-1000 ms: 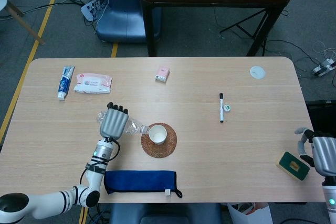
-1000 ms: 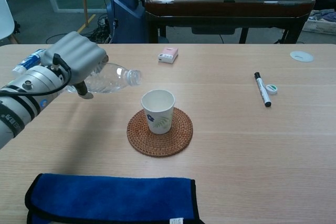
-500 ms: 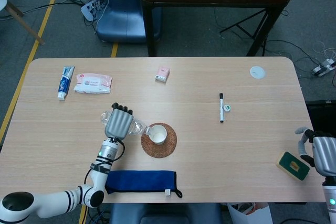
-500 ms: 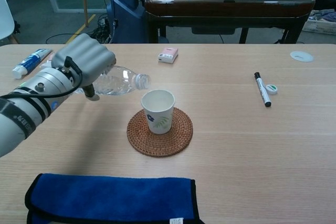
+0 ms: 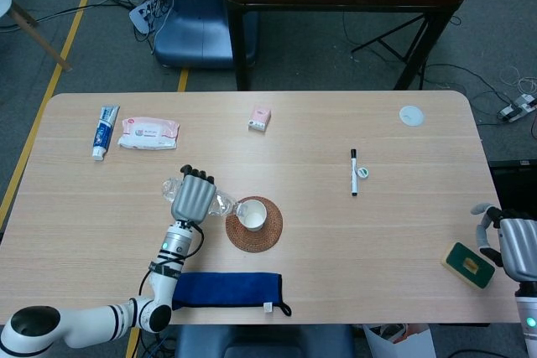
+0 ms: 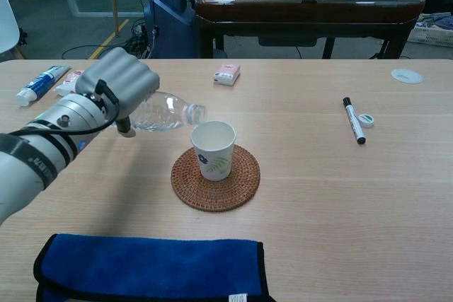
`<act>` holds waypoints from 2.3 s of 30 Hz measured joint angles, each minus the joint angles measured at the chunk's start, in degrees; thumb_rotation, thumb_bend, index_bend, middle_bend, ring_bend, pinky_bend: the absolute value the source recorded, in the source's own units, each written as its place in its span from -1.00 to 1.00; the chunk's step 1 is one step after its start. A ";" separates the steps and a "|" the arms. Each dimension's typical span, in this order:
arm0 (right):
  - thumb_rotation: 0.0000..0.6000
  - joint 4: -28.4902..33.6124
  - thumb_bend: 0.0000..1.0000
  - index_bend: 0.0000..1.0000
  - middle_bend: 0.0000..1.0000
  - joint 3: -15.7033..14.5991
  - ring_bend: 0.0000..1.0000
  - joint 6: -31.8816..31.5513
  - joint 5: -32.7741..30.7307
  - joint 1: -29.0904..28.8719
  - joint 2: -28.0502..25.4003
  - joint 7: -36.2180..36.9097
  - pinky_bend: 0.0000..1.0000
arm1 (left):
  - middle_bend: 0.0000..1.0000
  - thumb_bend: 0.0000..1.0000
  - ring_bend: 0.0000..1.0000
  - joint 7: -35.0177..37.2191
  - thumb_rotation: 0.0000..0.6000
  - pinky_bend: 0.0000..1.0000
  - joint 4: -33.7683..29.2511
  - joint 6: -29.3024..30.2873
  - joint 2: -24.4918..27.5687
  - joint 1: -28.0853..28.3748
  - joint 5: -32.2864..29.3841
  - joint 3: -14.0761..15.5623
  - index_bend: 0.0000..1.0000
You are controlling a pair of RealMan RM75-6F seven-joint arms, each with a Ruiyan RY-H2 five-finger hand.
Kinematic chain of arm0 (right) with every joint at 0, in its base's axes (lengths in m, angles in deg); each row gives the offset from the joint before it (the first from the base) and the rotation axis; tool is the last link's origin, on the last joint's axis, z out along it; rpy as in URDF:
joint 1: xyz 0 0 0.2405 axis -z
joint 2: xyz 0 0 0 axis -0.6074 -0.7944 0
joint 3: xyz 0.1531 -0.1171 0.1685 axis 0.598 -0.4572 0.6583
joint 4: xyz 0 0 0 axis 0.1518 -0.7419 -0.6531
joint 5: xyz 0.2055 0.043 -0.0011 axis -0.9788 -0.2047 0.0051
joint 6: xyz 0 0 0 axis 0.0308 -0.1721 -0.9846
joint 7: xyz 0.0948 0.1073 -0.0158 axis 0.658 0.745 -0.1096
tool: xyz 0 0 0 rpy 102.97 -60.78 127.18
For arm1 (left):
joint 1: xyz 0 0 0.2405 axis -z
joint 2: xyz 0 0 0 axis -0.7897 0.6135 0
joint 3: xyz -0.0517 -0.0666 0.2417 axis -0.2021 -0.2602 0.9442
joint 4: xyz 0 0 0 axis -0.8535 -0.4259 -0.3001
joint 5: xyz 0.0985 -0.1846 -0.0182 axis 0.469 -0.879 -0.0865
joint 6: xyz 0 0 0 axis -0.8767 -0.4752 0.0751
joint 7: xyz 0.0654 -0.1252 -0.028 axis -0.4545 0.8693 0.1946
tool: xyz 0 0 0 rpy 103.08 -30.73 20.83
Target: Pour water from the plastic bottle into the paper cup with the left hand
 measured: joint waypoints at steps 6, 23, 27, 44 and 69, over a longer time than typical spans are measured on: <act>1.00 0.00 0.08 -0.16 0.09 -0.09 0.01 0.19 0.04 -0.05 0.07 -0.05 0.08 | 0.44 -0.86 -0.06 -0.77 1.00 -0.30 0.26 0.09 -0.29 0.29 0.03 0.17 0.46; 1.00 -0.01 0.08 -0.16 0.09 -0.12 0.01 0.27 0.02 -0.06 0.10 0.07 0.08 | 0.44 -0.86 -0.06 -3.05 1.00 -0.30 1.53 0.76 -0.63 0.55 0.56 0.86 0.46; 1.00 0.04 0.08 -0.16 0.09 -0.10 0.01 0.32 -0.05 -0.05 0.07 0.25 0.08 | 0.44 -0.86 -0.06 -4.29 1.00 -0.30 1.64 0.79 -0.55 0.56 0.45 1.09 0.46; 1.00 0.06 0.08 -0.16 0.09 -0.18 0.01 0.63 -0.15 -0.12 0.05 0.47 0.08 | 0.44 -0.86 -0.06 -10.41 1.00 -0.30 0.46 1.90 -0.07 0.90 -0.42 1.50 0.46; 1.00 0.12 0.08 -0.16 0.09 -0.18 0.01 0.69 -0.28 -0.12 0.10 0.37 0.08 | 0.44 -0.86 -0.06 -14.39 1.00 -0.30 -0.79 1.97 0.75 1.26 -2.04 2.08 0.46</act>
